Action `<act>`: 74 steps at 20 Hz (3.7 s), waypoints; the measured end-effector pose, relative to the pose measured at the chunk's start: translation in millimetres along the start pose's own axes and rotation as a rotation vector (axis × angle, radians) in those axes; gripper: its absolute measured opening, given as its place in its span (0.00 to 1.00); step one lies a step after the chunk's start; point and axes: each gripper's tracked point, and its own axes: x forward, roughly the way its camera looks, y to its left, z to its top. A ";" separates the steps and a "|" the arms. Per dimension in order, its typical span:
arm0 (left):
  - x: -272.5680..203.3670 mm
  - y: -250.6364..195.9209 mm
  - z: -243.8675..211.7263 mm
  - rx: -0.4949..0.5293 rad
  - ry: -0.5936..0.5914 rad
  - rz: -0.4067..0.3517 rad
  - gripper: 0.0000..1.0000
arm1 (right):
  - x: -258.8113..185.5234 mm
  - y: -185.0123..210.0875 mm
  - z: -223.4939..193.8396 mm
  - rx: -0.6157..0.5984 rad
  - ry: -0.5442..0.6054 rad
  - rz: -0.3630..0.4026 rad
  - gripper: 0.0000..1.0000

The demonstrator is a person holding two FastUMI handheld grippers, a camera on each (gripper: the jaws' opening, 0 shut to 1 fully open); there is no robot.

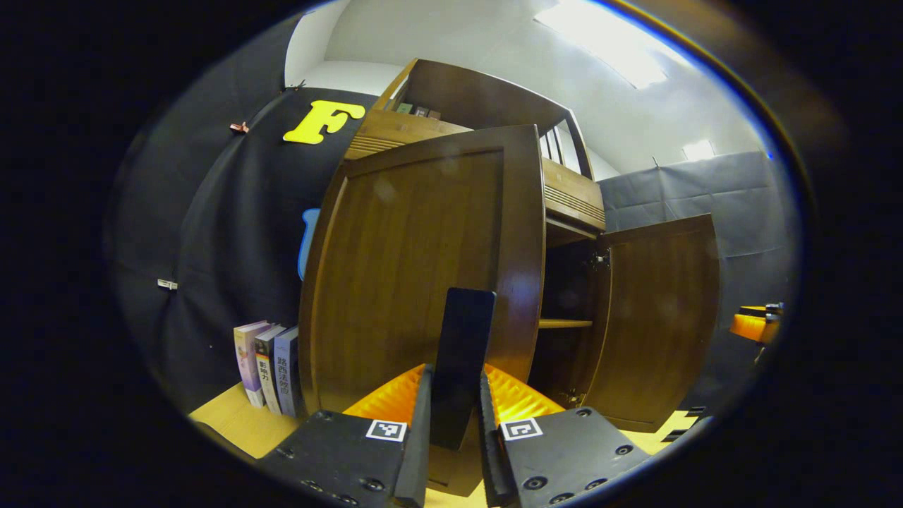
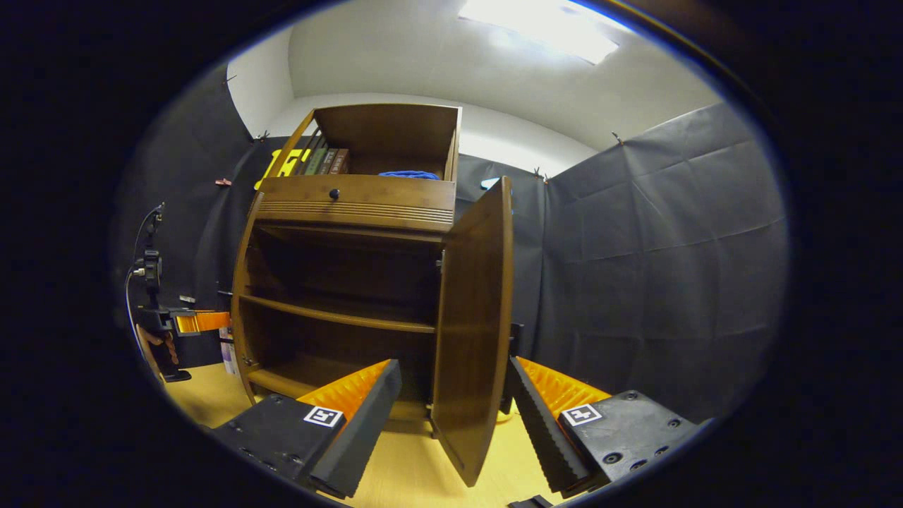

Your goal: Open the right door of the double-door shoe cabinet with the right hand, and open the left door with the left hand.

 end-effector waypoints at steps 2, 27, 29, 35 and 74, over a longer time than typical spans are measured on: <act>-14.1 10.7 3.2 -0.002 0.002 0.020 0.34 | 3.7 11.9 -6.8 0.003 0.006 0.031 0.96; -146.0 68.4 54.0 0.165 -0.055 0.243 0.11 | 43.1 110.1 -23.0 0.038 0.006 0.252 0.96; -143.2 29.3 54.7 0.143 -0.064 0.115 0.04 | 41.2 125.1 -21.5 0.050 0.015 0.285 0.96; -107.4 -25.0 35.2 0.170 0.009 -0.031 0.21 | 31.6 155.7 -20.2 0.023 0.029 0.340 0.96; -61.4 -74.6 35.9 0.178 -0.063 -0.051 0.98 | 2.5 130.2 -7.6 0.002 0.048 0.289 0.96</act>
